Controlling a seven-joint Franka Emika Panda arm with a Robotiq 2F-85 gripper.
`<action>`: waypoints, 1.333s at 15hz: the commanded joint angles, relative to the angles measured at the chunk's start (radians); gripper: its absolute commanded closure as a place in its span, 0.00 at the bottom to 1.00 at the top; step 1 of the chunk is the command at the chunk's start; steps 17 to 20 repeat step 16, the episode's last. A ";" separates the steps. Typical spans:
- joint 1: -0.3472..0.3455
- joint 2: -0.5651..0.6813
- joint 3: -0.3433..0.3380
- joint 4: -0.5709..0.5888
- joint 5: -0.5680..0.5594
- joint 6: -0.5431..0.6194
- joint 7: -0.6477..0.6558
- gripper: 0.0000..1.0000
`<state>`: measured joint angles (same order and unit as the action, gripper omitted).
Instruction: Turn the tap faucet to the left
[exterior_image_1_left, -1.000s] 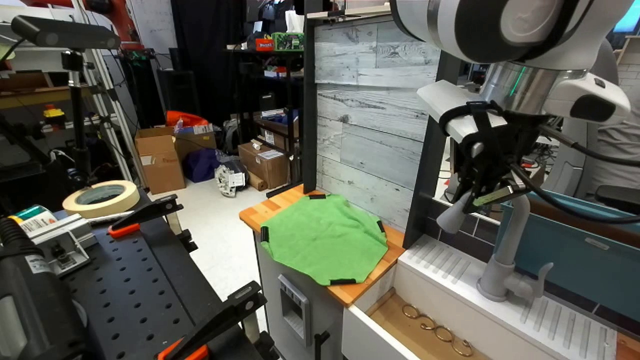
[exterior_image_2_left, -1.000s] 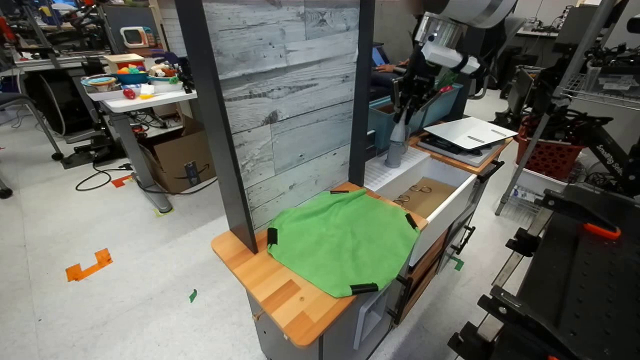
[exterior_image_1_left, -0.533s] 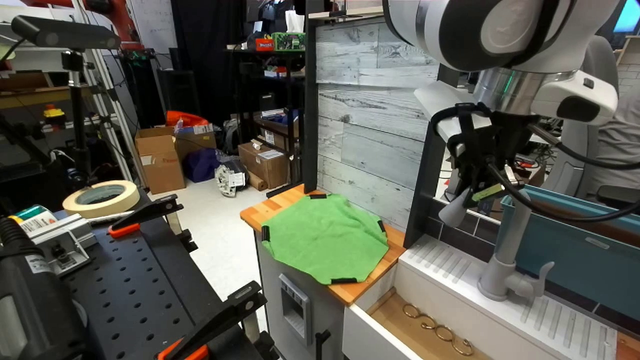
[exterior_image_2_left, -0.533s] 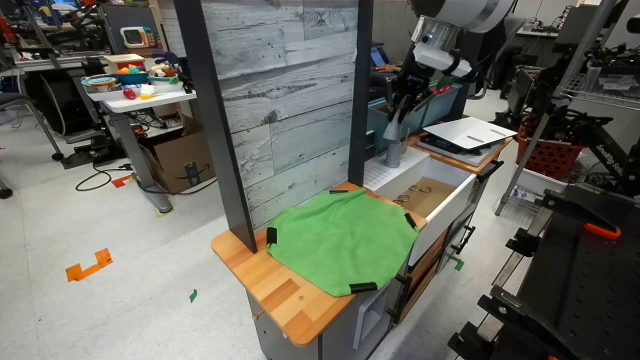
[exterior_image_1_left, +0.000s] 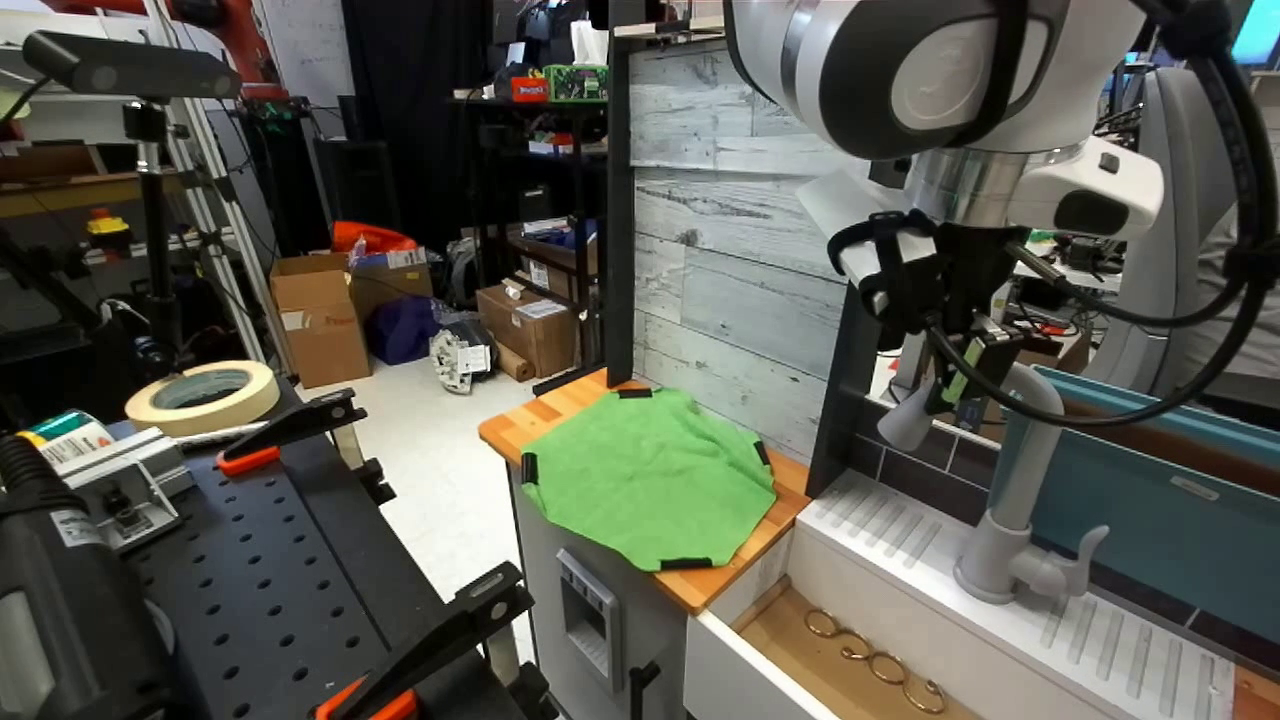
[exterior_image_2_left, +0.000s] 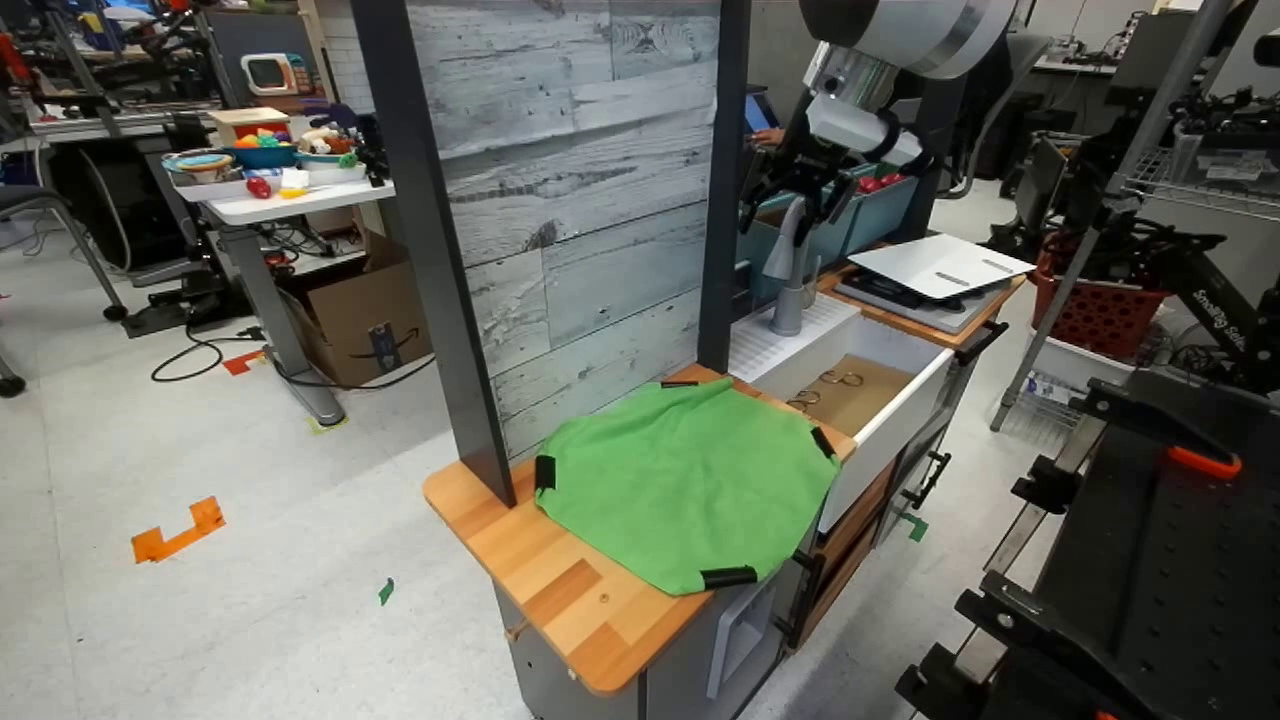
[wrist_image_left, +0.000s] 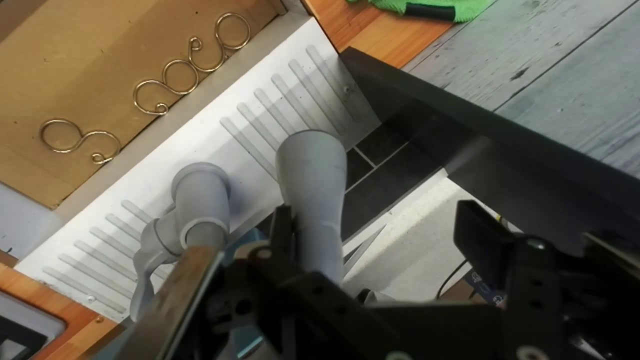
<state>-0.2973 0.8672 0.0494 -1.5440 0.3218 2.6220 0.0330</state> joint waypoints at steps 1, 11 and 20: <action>-0.002 -0.052 0.024 -0.082 0.014 0.052 -0.049 0.00; -0.043 -0.332 0.046 -0.488 -0.025 0.175 -0.303 0.00; -0.010 -0.359 0.027 -0.524 -0.063 0.155 -0.326 0.00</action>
